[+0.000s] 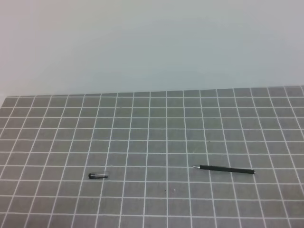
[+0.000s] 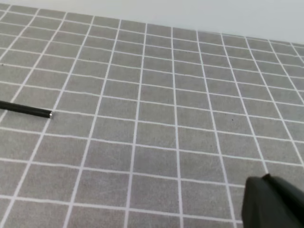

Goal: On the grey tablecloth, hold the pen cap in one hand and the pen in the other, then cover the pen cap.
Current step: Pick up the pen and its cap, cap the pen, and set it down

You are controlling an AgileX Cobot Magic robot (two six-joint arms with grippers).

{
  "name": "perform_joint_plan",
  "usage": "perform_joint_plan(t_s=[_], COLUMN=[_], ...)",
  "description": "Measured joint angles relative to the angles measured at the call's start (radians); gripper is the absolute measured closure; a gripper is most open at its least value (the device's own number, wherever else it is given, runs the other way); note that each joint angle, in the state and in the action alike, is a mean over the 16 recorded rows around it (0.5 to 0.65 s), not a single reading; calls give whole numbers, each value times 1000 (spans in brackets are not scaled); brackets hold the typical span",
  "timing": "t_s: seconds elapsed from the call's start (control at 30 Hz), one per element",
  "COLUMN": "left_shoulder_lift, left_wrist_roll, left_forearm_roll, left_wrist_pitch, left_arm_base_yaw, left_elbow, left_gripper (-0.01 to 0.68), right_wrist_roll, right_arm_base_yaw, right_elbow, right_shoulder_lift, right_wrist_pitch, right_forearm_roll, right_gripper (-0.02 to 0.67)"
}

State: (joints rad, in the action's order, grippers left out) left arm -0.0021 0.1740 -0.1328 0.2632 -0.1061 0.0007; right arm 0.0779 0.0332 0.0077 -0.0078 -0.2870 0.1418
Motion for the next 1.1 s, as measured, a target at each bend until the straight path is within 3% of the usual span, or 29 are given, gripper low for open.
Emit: perform_joint_plan(t_s=[0.47,1.1], left_shoulder_lift=[0,2], left_wrist_roll=[24,-37], left_forearm_roll=[19,19], left_wrist_pitch=[-228,-589], left_arm_base_yaw=[0,0], left_elbow=[0,0], left_gripper=[499,499], right_wrist_roll=[0,-1], right_arm_base_yaw=[0,0], right_elbow=[-5,-1], right_shoulder_lift=[4,3], right_wrist_pitch=[25,625], right_forearm_roll=[9,16], right_gripper=[645,646])
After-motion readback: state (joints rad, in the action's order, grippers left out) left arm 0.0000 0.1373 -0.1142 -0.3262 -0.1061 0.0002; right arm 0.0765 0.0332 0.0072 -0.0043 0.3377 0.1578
